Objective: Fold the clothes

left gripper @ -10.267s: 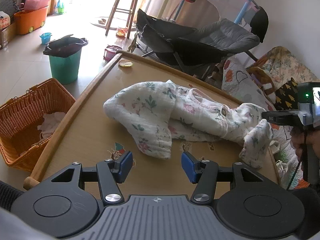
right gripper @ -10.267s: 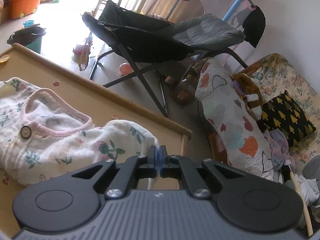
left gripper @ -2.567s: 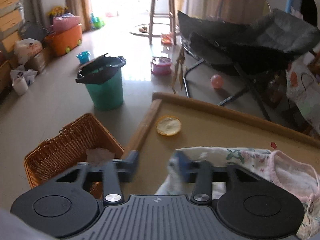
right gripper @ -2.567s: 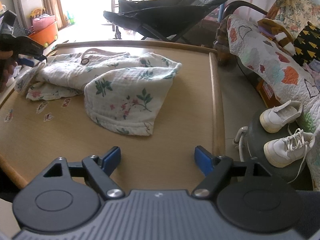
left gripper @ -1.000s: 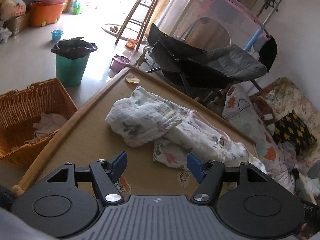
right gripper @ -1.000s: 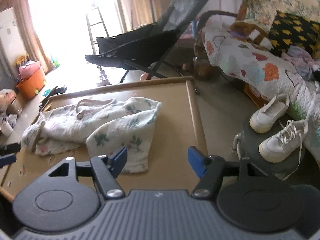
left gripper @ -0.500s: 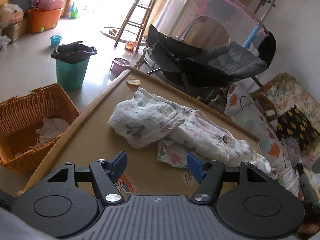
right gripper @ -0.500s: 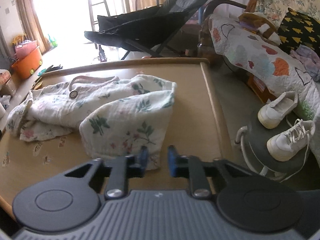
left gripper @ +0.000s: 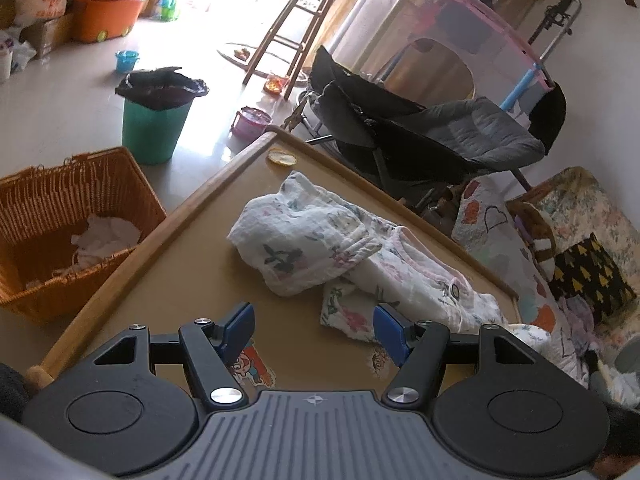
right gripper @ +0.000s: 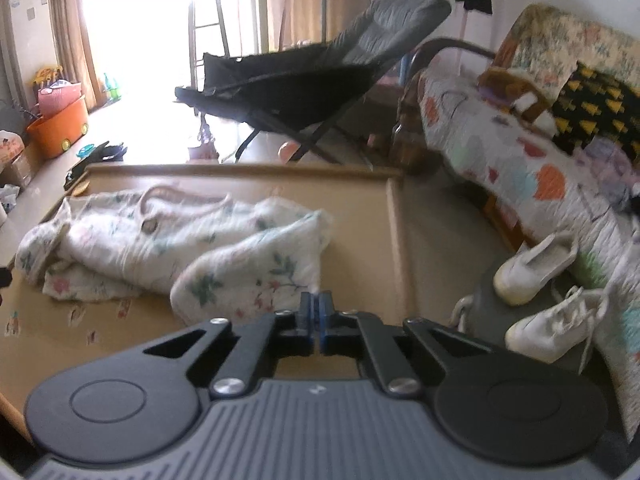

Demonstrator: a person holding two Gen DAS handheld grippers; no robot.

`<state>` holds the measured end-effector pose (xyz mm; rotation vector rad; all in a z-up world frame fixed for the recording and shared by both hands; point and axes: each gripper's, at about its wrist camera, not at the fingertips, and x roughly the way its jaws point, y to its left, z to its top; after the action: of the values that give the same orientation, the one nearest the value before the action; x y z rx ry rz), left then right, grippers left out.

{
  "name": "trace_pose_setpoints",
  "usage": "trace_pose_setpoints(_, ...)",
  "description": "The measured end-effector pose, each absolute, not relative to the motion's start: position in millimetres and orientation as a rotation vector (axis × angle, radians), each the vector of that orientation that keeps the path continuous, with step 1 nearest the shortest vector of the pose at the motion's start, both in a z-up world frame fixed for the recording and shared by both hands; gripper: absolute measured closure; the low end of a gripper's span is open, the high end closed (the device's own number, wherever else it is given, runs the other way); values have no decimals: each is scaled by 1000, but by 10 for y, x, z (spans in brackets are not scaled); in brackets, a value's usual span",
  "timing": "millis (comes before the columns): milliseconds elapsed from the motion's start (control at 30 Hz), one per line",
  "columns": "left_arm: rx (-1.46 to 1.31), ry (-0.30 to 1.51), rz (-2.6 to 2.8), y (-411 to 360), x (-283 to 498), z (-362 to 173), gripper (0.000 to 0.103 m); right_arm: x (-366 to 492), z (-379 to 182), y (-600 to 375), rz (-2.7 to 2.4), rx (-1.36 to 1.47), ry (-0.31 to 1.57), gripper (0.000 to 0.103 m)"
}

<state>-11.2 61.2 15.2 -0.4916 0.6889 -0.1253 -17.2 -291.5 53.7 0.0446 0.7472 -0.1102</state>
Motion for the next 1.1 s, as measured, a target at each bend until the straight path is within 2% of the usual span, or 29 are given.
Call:
trace_pose_setpoints(333, -546, 657, -94, 709, -146, 178, 35, 17, 978, -3235, -202, -143, 682, 101)
trace_pose_setpoints(533, -557, 659, -99, 737, -144, 183, 35, 216, 1054, -3353, -241, -258, 682, 101)
trace_pose_setpoints(1100, -520, 688, -108, 731, -83, 137, 35, 520, 269, -3548, -287, -248, 972, 100)
